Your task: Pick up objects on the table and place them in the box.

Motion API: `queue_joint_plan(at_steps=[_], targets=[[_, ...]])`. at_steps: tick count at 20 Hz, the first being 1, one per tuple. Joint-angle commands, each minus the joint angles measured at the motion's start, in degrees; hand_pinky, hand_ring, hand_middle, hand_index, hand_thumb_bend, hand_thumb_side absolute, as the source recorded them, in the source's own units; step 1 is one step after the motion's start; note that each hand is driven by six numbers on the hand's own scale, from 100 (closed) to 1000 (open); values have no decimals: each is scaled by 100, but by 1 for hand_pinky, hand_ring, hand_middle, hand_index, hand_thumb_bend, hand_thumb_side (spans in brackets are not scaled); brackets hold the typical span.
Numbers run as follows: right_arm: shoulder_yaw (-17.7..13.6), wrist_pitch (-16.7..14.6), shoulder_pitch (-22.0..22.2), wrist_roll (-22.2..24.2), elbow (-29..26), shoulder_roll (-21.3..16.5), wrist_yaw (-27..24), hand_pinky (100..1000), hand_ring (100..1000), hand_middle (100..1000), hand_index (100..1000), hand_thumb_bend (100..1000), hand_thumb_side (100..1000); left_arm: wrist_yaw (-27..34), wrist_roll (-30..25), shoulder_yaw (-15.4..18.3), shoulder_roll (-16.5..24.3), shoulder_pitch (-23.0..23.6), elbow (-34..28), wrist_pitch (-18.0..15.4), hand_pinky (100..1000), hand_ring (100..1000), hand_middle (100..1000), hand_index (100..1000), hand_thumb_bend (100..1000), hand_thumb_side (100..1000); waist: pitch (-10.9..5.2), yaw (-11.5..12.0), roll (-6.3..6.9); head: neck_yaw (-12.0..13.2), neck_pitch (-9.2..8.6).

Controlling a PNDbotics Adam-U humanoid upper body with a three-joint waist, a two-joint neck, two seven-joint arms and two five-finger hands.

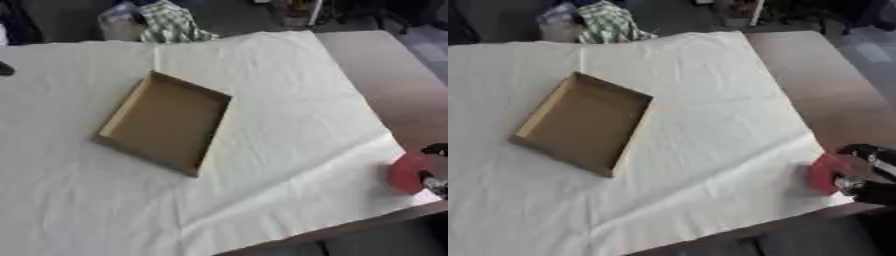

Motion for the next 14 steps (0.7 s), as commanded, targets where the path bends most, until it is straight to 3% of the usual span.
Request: queue_joint_plan(at_steps=[1, 14], targets=[[-56, -59, -40, 26, 38, -236, -63, 971, 1000, 1000, 1000, 113, 770, -2, -24, -18, -3, -63, -86, 4, 563, 716, 701, 765, 100, 659, -53, 2, -6, -24, -45], [43, -55, -143, 73, 182, -273, 78, 976, 1000, 1000, 1000, 171, 833, 7, -94, -29, -23, -51, -86, 27, 562, 720, 702, 765, 100, 660, -41, 16, -12, -38, -38]])
